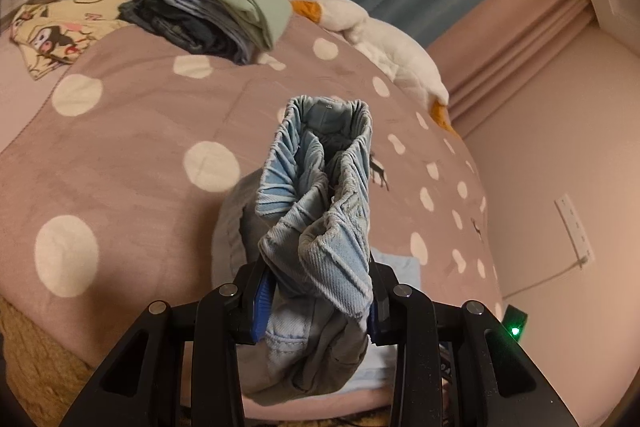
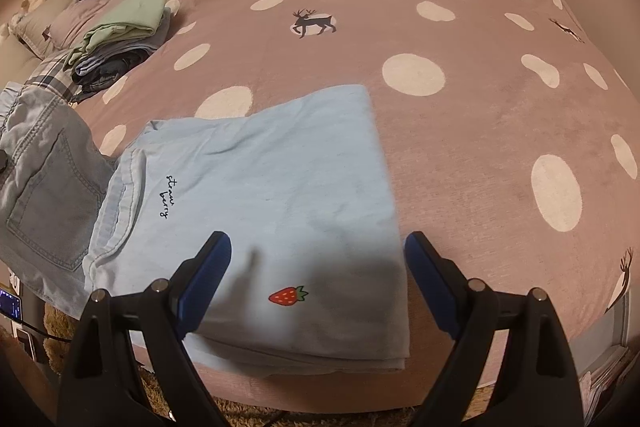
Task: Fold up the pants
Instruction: 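Lift the waistband up with the left gripper, then fold the waistband over the folded hems with the left gripper and release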
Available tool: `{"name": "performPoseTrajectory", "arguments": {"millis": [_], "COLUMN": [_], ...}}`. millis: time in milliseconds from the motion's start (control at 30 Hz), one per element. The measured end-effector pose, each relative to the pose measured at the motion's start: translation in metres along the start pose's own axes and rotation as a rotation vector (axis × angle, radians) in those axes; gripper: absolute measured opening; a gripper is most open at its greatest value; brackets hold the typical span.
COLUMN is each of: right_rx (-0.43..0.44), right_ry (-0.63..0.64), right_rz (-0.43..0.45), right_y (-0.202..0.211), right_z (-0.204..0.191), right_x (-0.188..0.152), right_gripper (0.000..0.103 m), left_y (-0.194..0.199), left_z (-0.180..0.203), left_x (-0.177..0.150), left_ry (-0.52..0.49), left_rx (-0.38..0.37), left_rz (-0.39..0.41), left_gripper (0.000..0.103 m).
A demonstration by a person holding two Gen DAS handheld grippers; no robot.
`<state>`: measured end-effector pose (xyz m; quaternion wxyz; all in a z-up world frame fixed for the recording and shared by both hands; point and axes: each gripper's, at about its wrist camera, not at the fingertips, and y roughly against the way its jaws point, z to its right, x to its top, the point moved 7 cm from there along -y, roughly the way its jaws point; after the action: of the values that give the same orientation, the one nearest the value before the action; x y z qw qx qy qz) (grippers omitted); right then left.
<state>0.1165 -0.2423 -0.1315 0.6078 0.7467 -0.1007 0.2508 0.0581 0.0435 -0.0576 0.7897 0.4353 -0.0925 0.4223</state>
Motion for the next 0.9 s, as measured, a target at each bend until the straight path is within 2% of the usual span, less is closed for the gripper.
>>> {"name": "performPoseTrajectory", "arguments": {"millis": [500,700,900], "right_rx": [-0.018,-0.009,-0.007], "right_ry": [-0.059,-0.063,-0.061], "right_rz": [0.003,-0.012,-0.020], "right_y": [0.000,-0.005,-0.007], "right_z": [0.025,0.026,0.023], "right_x": [0.000,-0.001,-0.001], "right_gripper": [0.090,0.090,0.090], "left_y": [-0.044,-0.077,-0.092], "left_z": [0.010,0.006,0.008], "left_x": [-0.018,-0.040,-0.051], "left_ry": [-0.034,-0.035,-0.081], "left_rx": [-0.005,0.016,0.032], "left_rz": [-0.120,-0.216,-0.237], "left_gripper": [0.035,0.035,0.037]}}
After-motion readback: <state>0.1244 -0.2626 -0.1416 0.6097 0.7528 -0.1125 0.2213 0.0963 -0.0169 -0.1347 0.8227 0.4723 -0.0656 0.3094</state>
